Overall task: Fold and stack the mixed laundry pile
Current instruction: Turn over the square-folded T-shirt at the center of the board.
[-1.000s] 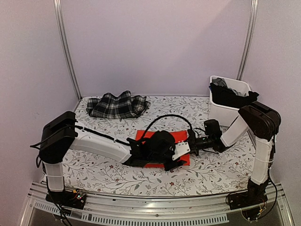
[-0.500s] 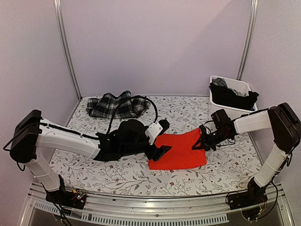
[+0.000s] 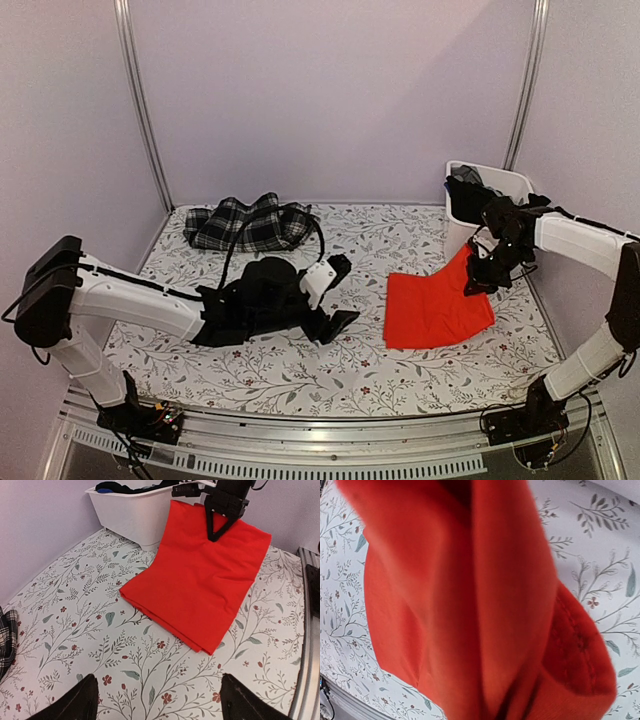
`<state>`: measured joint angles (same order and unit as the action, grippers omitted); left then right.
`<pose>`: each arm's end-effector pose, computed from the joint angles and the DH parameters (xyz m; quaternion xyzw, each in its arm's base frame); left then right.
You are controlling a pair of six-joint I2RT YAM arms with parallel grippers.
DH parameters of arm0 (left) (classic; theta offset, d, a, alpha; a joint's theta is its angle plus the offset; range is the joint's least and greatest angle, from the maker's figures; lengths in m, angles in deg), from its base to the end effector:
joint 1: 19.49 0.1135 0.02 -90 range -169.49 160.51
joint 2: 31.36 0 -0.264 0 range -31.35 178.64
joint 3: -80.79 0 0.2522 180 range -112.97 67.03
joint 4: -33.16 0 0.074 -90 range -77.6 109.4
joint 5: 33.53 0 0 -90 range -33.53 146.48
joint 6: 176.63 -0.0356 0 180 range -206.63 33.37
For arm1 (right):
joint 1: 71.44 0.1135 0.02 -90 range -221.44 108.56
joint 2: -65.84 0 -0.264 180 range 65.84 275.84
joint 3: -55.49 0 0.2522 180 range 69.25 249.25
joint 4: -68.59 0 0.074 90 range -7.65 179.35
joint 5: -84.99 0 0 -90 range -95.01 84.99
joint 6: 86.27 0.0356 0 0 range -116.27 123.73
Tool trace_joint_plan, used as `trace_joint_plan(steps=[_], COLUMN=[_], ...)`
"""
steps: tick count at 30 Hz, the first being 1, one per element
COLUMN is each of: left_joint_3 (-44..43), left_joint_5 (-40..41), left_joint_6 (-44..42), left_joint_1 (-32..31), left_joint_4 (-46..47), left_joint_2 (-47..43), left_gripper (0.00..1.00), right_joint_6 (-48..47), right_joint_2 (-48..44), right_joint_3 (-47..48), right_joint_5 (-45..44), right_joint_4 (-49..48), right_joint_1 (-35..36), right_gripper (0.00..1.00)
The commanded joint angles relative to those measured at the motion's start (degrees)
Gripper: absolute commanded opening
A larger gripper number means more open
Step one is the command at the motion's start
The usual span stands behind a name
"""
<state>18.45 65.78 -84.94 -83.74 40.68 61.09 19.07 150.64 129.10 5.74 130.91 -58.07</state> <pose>0.1573 -0.3129 0.2088 0.3920 0.7320 -0.2443 0.5008 0.2654 0.0699 0.2230 0.0035 0.9854 0.1252 0.1153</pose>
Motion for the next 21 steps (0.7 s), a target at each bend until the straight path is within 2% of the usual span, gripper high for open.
trace_joint_plan(steps=[1, 8, 13, 18, 21], left_joint_3=[1.1, 2.2, 2.7, 4.1, 5.3], left_joint_5=[-1.0, -1.4, 0.7, 2.0, 1.2], left_joint_6=[-0.5, -0.9, -1.2, -0.5, 0.7], left_joint_1=[0.9, 1.5, 2.1, 3.6, 4.9], left_joint_4=[1.6, 1.1, -1.5, -3.3, -3.5], left_joint_2=[-2.5, -3.9, -5.5, -8.0, -10.3], left_gripper=[0.84, 0.84, 0.84, 0.85, 0.86], right_joint_6=[-1.1, 0.4, -0.2, 1.2, 2.4], right_joint_2=[-3.5, -6.1, 0.8, 12.0, 19.6], right_joint_3=[6.2, 20.3, 31.5, 33.3, 35.7], right_joint_5=[-10.3, -20.0, -22.8, -22.9, -17.8], right_joint_4=[10.9, 21.7, 27.1, 28.7, 25.4], right_joint_1=[-1.9, -4.0, -3.2, 9.8, 18.7], right_gripper=[0.0, 0.0, 0.0, 0.0, 0.0])
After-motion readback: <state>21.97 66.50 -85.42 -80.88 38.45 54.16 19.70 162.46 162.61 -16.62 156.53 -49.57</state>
